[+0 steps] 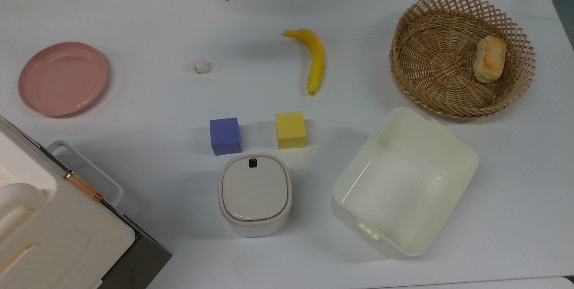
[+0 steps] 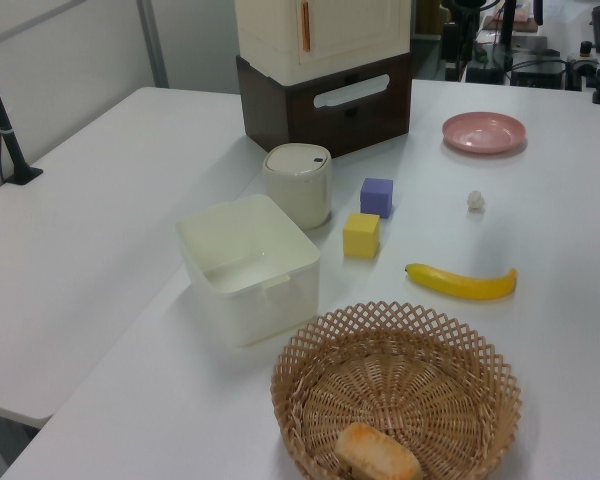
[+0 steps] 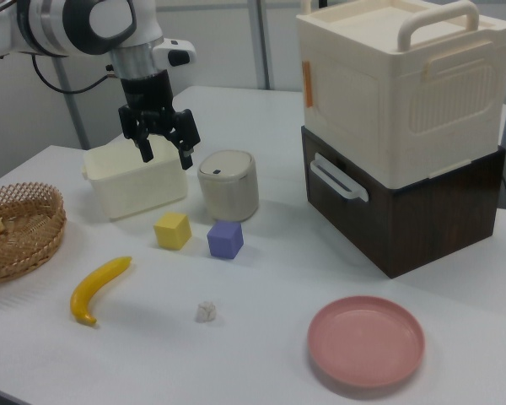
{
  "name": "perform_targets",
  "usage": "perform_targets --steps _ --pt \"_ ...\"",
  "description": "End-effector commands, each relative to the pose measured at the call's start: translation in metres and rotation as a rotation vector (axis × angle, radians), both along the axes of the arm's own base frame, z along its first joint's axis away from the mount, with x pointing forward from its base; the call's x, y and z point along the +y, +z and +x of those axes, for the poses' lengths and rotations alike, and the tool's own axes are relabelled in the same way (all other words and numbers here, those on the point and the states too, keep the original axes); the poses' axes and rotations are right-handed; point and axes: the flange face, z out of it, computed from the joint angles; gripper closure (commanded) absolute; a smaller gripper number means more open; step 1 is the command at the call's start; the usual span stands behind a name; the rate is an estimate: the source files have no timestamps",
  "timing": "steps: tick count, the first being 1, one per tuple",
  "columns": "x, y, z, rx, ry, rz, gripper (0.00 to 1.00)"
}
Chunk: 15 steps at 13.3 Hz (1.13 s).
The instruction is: Open the trash can
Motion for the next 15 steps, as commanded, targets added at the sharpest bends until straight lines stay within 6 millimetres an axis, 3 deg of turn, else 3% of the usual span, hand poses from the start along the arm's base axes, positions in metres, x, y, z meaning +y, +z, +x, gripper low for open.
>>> perform_targets --steps 1,3,4,5,12,15 --pt "-0.001 0.003 -0.002 -0.012 0.046 -0.001 0.26" --pt "-0.001 0.004 -0.002 -0.01 0.093 0.0 0.78" --pt "-0.001 0.004 -0.002 -0.01 0.093 0.0 0.94" --pt "-0.001 0.003 -0.002 -0.009 0.097 -0.001 1.0" --pt "0.0 0.002 -0.001 -0.008 0.095 0.0 1.0" --pt "0.005 -0.007 0.016 -0.042 0.105 0.003 1.0"
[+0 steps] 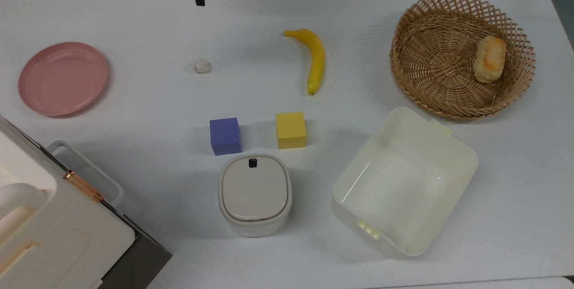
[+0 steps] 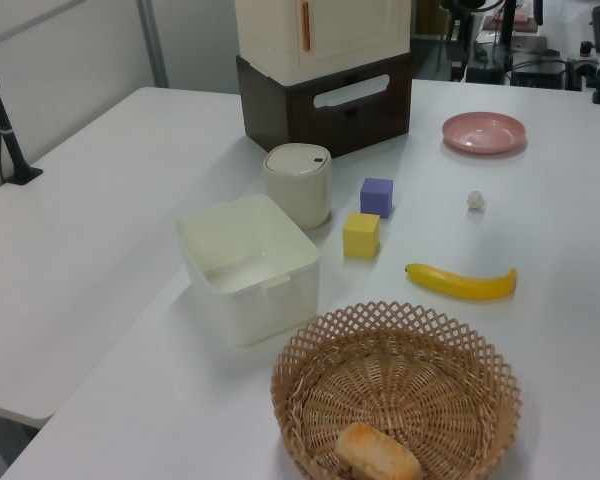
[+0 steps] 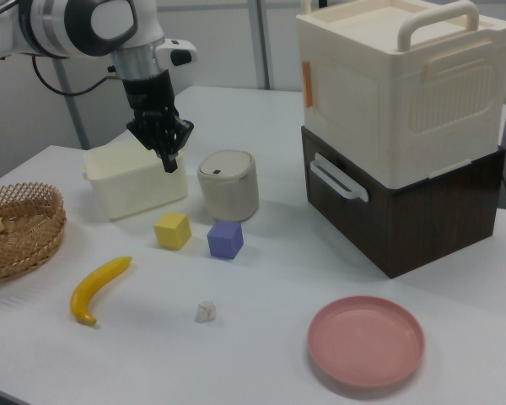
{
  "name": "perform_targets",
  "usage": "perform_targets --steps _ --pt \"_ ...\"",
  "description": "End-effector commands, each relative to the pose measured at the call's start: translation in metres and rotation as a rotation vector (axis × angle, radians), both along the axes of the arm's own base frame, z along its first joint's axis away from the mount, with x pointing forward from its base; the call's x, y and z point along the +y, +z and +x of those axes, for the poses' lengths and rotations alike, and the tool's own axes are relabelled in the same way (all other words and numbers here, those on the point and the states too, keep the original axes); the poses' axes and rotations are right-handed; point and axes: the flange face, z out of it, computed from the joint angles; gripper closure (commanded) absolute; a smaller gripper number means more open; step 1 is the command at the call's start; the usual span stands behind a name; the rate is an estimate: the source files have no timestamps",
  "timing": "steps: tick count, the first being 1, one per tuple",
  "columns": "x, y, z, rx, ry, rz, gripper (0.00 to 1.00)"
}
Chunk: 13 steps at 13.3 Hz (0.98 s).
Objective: Open the trash can
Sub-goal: 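Move the gripper over the small cream trash can's lid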
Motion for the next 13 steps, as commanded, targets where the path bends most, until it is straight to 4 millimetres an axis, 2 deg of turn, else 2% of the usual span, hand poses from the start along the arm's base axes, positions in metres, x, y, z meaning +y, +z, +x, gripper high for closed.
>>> perform_targets --steps 1,2,5,9,10,11,13 --pt "0.006 -0.005 0.016 -0.05 0.032 0.003 1.0" --pt "0.008 -0.01 0.024 -0.075 0.033 0.007 1.0" --pt "0.013 0.0 0.039 -0.204 0.042 0.017 1.0" --pt "0.022 -0.027 0.092 -0.367 0.036 0.067 1.0" --pt "0.025 -0.034 0.099 -0.389 0.038 0.067 1.0" --pt "0.036 -0.04 0.104 -0.407 0.052 0.069 1.0" --pt "0.04 -0.056 0.118 -0.454 0.062 0.066 1.0"
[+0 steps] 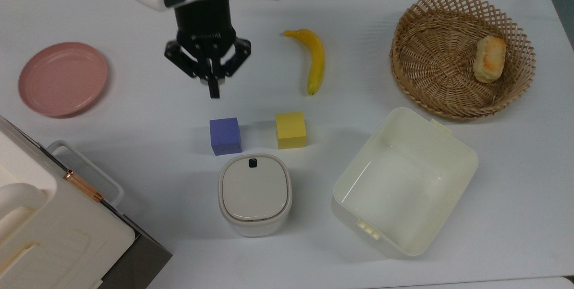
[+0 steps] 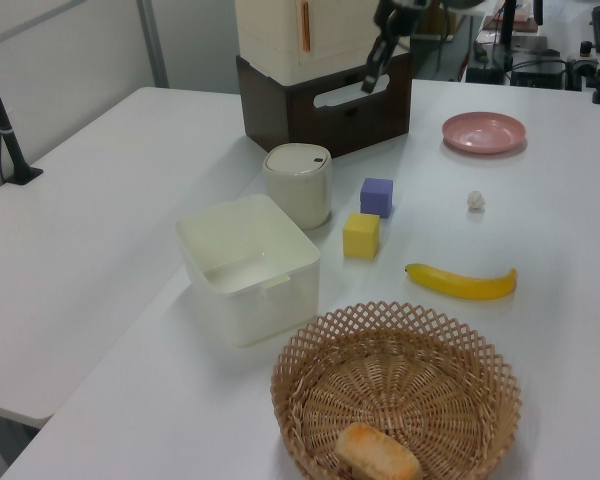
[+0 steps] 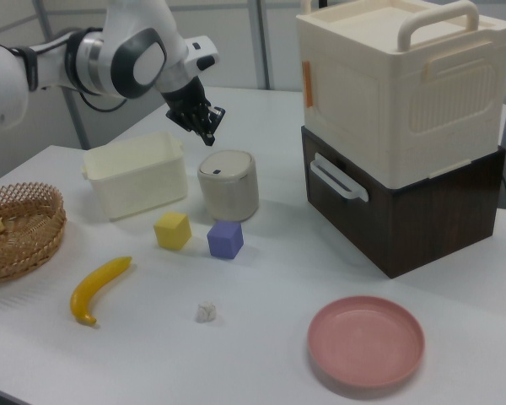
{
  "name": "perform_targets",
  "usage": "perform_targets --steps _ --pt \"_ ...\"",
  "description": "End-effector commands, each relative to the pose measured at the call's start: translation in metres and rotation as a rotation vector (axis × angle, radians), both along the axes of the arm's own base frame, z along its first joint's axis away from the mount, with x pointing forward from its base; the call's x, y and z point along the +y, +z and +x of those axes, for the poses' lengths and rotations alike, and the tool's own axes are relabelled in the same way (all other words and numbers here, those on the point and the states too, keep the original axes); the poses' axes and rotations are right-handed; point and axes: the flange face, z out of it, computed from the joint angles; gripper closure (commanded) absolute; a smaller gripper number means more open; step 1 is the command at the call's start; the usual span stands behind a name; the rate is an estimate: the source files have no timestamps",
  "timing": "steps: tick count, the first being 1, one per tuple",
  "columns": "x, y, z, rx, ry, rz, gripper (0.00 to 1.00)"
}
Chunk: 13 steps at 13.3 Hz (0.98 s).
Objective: Open the trash can
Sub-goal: 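Move the gripper over the small cream trash can's lid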
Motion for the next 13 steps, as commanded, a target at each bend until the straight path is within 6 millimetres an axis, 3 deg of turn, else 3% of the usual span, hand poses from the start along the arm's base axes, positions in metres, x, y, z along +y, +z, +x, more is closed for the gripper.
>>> perform_targets --steps 1,7,13 --pt "0.012 -0.018 0.024 -0.073 0.024 0.009 1.0" --pt "0.025 -0.065 0.051 -0.153 0.042 0.001 1.0" --pt "0.051 -0.108 0.069 -0.245 0.082 -0.004 1.0"
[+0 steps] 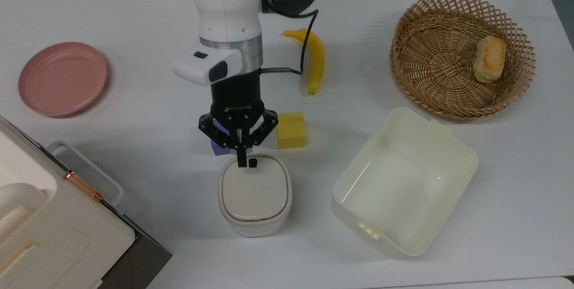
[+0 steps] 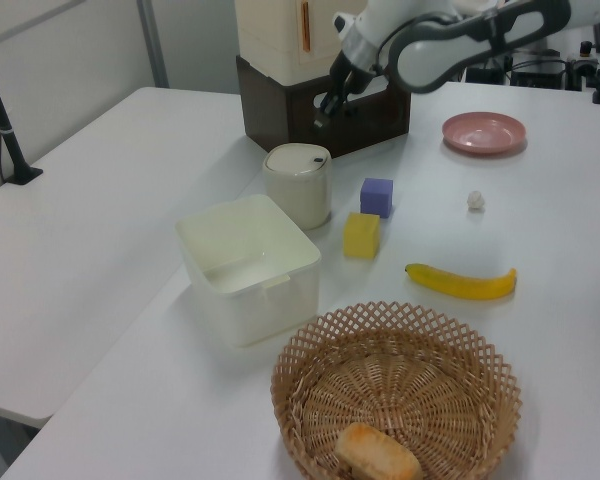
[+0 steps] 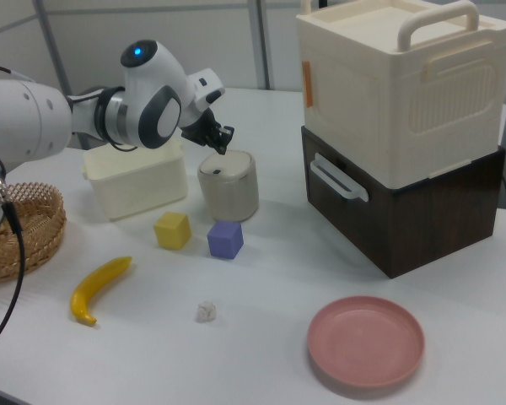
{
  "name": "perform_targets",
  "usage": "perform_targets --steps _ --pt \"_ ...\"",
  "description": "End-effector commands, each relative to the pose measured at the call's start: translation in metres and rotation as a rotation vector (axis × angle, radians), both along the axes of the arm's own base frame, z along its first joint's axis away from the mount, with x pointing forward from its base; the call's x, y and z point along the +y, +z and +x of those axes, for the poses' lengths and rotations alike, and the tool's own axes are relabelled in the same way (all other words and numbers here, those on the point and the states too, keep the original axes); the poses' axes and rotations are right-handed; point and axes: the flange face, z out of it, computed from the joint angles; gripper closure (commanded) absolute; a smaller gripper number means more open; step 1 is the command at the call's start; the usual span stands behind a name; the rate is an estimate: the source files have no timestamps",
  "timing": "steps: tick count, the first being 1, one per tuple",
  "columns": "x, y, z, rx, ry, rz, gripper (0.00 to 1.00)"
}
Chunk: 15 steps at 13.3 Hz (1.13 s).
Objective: Open the trash can
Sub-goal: 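Lower the gripper onto the lid's front edge and catch it, then lift the gripper upward, flipping the trash can lid open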
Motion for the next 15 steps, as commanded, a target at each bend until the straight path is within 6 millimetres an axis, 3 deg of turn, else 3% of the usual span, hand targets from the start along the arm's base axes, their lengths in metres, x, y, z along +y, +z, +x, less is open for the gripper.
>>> perform_targets --steps 1,7,12,14,15 --pt "0.014 -0.026 0.013 -0.04 0.036 -0.009 1.0" --pt "0.013 -0.039 0.012 -0.001 0.073 -0.042 1.0" --pt "0.015 -0.073 0.01 0.073 0.075 -0.041 1.0" --pt "0.015 -0.072 0.01 0.073 0.073 -0.039 1.0" --pt "0.016 -0.059 0.01 0.055 0.067 -0.03 1.0"
